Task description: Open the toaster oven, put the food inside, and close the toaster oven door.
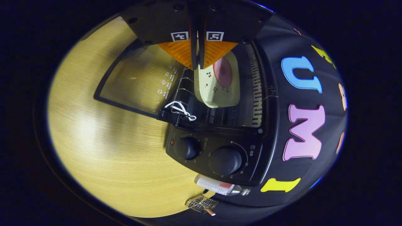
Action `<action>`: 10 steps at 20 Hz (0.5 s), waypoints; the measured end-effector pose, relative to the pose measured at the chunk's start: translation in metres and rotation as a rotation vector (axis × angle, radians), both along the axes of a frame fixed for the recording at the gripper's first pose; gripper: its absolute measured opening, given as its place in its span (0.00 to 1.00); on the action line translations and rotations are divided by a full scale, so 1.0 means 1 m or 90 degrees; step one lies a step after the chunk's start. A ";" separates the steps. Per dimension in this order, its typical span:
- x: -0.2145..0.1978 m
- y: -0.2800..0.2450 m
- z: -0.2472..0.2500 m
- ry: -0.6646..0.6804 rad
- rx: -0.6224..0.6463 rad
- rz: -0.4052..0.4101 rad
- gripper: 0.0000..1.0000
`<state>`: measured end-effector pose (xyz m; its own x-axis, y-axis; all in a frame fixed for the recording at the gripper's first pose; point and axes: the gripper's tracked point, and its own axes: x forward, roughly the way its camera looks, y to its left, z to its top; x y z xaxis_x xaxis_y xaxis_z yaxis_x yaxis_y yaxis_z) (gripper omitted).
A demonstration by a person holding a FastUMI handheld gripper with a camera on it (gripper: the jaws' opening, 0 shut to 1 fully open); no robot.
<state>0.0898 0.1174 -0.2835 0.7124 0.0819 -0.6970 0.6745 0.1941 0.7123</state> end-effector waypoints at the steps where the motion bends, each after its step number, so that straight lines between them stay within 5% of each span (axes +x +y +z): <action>1: 0.005 0.001 -0.001 -0.001 -0.002 -0.015 0.06; 10: 0.028 0.011 -0.010 -0.009 -0.006 -0.073 0.06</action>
